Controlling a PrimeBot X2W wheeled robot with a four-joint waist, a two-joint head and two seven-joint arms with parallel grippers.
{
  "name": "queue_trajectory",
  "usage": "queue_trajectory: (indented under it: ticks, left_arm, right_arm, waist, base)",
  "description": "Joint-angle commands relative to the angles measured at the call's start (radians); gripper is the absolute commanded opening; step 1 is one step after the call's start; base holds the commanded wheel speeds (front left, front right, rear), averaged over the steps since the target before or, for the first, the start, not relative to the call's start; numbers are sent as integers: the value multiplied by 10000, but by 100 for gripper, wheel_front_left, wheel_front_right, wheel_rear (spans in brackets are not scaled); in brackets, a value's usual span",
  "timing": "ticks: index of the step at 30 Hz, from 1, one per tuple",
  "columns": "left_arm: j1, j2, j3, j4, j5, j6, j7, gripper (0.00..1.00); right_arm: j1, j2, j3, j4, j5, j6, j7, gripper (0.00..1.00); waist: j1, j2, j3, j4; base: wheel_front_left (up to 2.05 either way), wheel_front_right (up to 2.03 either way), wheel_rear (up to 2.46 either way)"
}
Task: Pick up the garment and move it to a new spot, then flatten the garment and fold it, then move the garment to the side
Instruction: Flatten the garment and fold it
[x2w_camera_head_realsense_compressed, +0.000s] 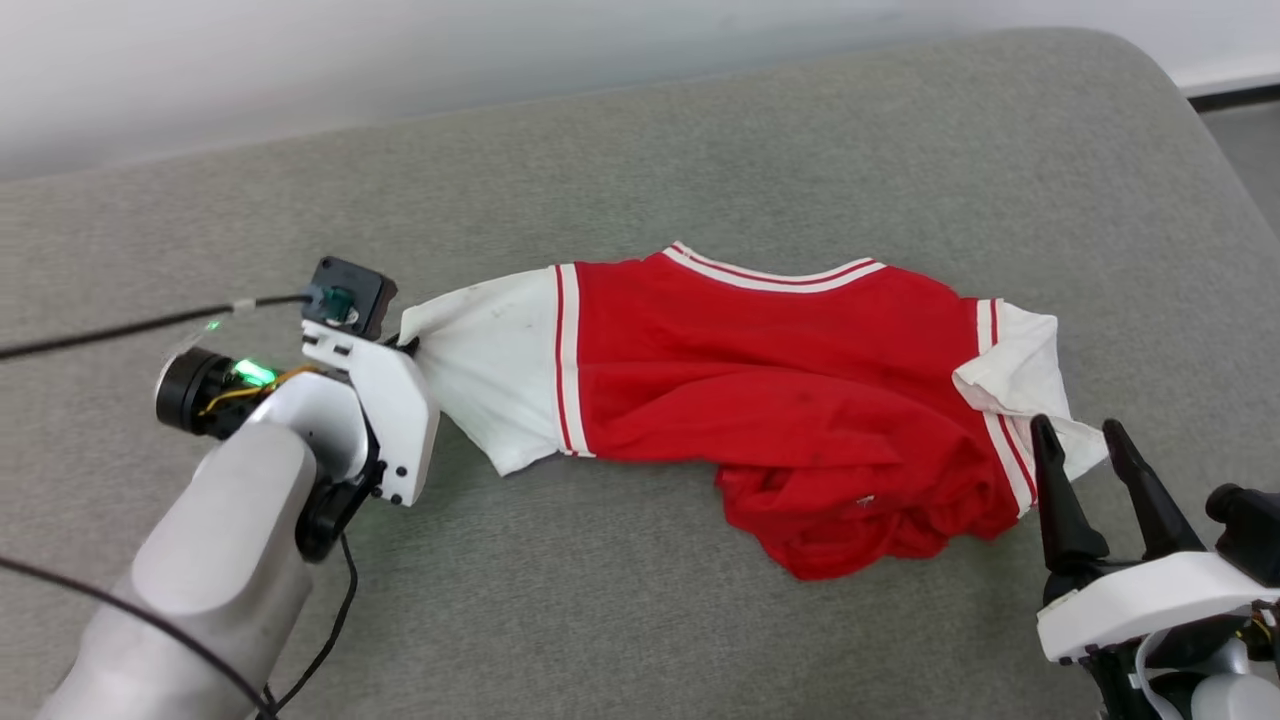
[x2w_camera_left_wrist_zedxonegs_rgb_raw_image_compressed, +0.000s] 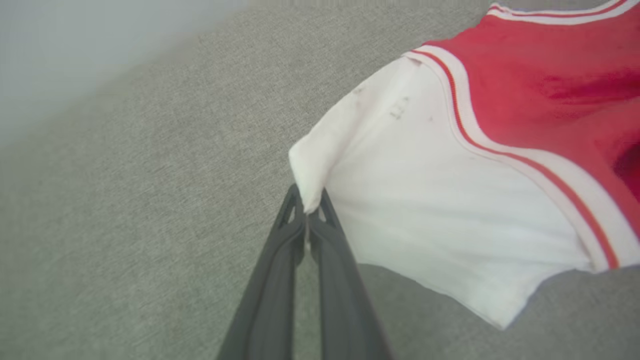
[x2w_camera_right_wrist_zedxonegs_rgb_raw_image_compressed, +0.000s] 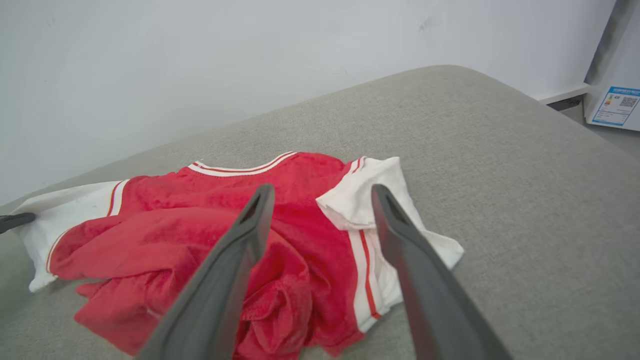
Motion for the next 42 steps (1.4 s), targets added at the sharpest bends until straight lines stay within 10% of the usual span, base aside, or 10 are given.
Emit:
queue_trajectory:
  ticks: [1,10,15,22,35,36,37,38,42]
  left_arm:
    - [296,143,108,-260,-19,162,-121,0]
    - [2320,1136,1074,-3268,-500,1504,-313,0]
    - [3028,1526,1264,-5306,-524,2063,-34,0]
    - [2547,1378,1202,-6181,-444,2069,-55,0]
    - [2203,1090,1153,-6047,-651,1894,-408,0]
    - [2216,1093,1148,-6018,-666,1882,-434,0]
    - [2230,1088,1144,-5992,-689,1874,-456,0]
    - [2242,1074,1149,-5963,-704,1865,-469,0]
    - [2200,1075,1232,-5847,-782,1860,-574,0]
  right_arm:
    - [66,9,-80,48,29,1,37,100]
    - [-558,-27,-1176,695,-420,1,1217,100]
    - [-2378,-1235,-1189,1934,182,1,3861,100]
    - [-4440,-2215,-144,3420,537,-1,6861,100]
    - [-5107,-2206,696,5824,502,1,8897,100]
    - [-5103,-2173,692,5954,543,1,9020,81]
    - [-5096,-2166,715,6046,557,1,9117,27]
    - [-5111,-2171,724,6079,566,1,9155,0]
    - [-5446,-2268,745,5845,615,-1,8896,0]
  waist:
    - [0,0,-229,278]
    - [0,0,-554,914]
    - [0,0,-166,1543]
    - [0,0,716,2151]
    - [0,0,1311,2565]
    - [0,0,1296,2566]
    - [0,0,1280,2567]
    - [0,0,1261,2568]
    - [0,0,1137,2525]
  base:
    - [0,0,0]
    - [0,0,0]
    - [0,0,0]
    - [0,0,0]
    - [0,0,0]
    - [0,0,0]
    - [0,0,0]
    - [0,0,0]
    - [0,0,0]
